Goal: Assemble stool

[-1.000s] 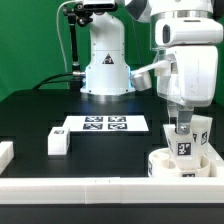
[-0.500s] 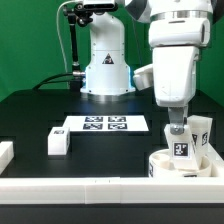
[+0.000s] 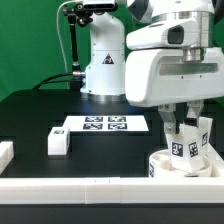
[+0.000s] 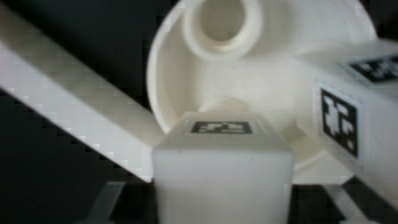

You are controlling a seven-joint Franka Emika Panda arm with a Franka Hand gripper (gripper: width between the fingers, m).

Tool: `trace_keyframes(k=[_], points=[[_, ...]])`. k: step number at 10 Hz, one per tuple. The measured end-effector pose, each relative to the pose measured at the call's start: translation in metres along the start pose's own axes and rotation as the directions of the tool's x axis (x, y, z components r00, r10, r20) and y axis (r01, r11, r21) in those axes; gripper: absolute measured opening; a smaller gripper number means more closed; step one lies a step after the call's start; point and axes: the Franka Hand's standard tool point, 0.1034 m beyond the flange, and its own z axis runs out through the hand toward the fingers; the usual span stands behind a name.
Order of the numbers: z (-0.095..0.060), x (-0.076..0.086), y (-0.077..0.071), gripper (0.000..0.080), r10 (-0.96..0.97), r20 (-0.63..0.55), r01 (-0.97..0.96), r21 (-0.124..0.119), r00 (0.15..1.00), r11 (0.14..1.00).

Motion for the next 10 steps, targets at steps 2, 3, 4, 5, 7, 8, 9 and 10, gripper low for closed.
trace_keyframes(k=[2,3,4,5,7,8,9,10], points=[[0.0003,0.0020,-0.0048,0.0337,0.222,-0.004,-0.221,0.019,0.975,0.975],[0.0001,0.0025,-0.0057,0.0337,0.313,-0.004,-0.312,0.030,0.950,0.949],[-0.0002,0.0030,-0.0074,0.0337,0.412,0.001,-0.412,0.043,0.911,0.910],[-0.0002,0.0042,-0.0102,0.0337,0.469,0.004,-0.469,0.047,0.883,0.882],[-0.0003,0.0046,-0.0107,0.0337,0.568,0.010,-0.568,0.055,0.823,0.821],[-0.0004,0.0049,-0.0112,0.0337,0.605,0.012,-0.604,0.057,0.796,0.795],[-0.0004,0.0052,-0.0117,0.0337,0.639,0.016,-0.639,0.061,0.769,0.767],[-0.0005,0.0056,-0.0122,0.0337,0.681,0.020,-0.681,0.063,0.732,0.730]])
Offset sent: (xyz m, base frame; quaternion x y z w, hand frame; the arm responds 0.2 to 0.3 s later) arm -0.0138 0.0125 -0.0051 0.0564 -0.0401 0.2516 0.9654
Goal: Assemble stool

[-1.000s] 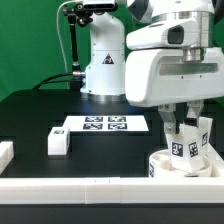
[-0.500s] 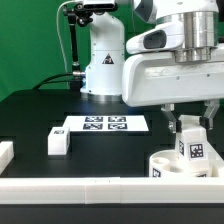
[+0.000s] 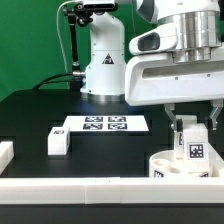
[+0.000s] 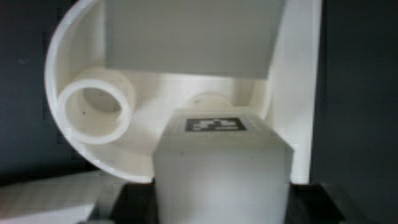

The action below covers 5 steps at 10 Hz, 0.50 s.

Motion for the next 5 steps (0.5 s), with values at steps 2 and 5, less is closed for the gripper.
trace_keyframes(k=[2,5], points=[[-0.0001,-0.0002,-0.0011,0.0337,0.100,0.002,-0.100,0.006,0.995,0.995],[0.0002,-0.0010,-0.0038,0.0337,0.295,0.012,-0.295,0.022,0.956,0.955]])
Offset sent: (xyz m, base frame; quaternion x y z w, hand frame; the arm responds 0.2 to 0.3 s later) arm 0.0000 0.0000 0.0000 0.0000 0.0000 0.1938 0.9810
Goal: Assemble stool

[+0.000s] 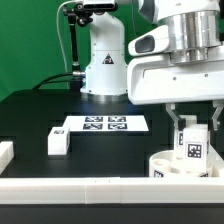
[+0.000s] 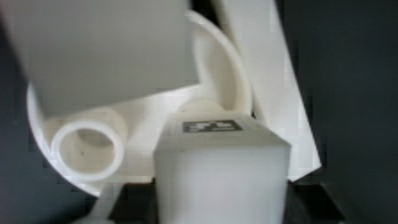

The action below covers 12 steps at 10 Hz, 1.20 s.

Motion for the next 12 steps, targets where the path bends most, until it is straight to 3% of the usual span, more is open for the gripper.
trace_keyframes(k=[3,6,12], points=[[0.001,-0.004,-0.007,0.0337,0.326,0.028,-0.327,0.031,0.945,0.944],[0.002,-0.008,-0.012,0.0332,0.611,0.072,-0.615,0.047,0.788,0.787],[0.001,-0.009,-0.016,0.0289,0.871,0.131,-0.880,0.025,0.473,0.474]])
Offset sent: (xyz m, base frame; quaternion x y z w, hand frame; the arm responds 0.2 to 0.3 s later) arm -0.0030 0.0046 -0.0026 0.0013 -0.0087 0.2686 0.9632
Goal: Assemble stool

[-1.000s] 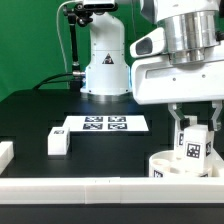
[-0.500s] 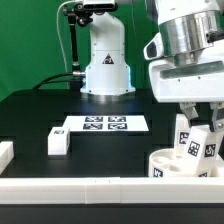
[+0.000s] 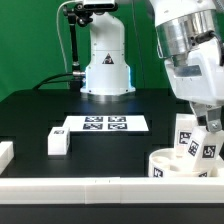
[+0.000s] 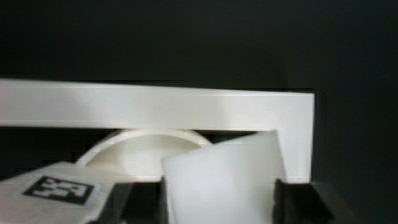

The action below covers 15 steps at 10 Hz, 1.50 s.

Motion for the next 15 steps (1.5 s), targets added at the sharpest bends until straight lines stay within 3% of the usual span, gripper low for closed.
trace_keyframes(k=[2,3,4,5,6,8,10,11,15], points=[[0.000,-0.002,0.000,0.0280,0.076,0.009,-0.076,0.002,0.997,0.997],[0.000,-0.002,0.000,0.0363,0.068,0.009,-0.068,0.002,0.998,0.998],[0.000,-0.002,0.000,0.0500,0.067,0.009,-0.067,0.002,0.998,0.998],[0.000,-0.001,0.000,0.0500,0.053,0.009,-0.053,0.000,0.999,0.999],[-0.002,0.003,-0.002,0.0617,0.016,0.011,-0.016,-0.006,1.000,1.000],[-0.003,0.007,-0.004,0.0639,-0.012,0.011,0.012,-0.011,1.000,1.000],[-0.009,-0.007,-0.007,0.0649,-0.106,0.024,0.107,-0.051,0.994,0.993],[-0.014,-0.013,-0.013,0.0649,-0.125,0.036,0.126,-0.058,0.992,0.990],[-0.014,-0.013,-0.014,0.0649,-0.353,0.048,0.355,-0.045,0.934,0.934]])
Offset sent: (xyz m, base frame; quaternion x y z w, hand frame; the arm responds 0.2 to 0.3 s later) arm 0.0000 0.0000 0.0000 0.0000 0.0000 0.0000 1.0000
